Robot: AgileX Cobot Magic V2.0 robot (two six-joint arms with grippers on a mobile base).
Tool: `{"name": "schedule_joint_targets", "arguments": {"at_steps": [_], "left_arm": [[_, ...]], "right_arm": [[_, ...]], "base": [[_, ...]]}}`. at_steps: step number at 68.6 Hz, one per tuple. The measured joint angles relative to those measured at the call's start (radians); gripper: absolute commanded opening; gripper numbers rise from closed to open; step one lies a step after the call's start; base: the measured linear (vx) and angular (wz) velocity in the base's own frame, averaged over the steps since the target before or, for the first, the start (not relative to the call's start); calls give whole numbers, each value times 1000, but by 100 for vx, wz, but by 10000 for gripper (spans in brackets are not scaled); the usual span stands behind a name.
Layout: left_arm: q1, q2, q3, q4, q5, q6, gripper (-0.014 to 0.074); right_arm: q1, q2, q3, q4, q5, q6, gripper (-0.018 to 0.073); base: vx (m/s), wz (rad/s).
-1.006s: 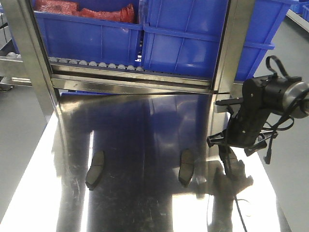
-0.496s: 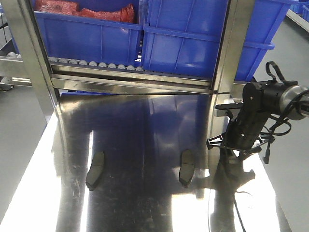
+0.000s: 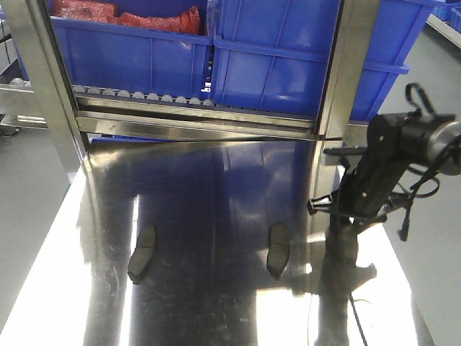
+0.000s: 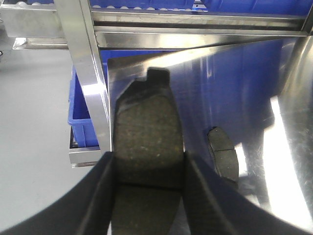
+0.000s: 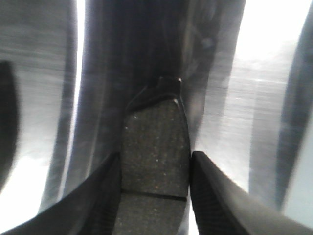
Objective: Move and align brake pads A on conveyor
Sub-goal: 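Lower the right gripper onto the farthest brake pad and close it, then lift the brake pad off the shelf with the right gripper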
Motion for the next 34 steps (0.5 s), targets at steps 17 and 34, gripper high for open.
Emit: {"name": "schedule_joint_targets", "arguments": {"at_steps": [17,34], "left_arm": [[0,0,0,0,0,0,-6],[0,0,0,0,0,0,-6]], "right_arm": [[0,-249,78,-13,-61,1,-7],[0,-559,249,-17,-191,-24,-8]], "base": [[0,0],[0,0]]}}
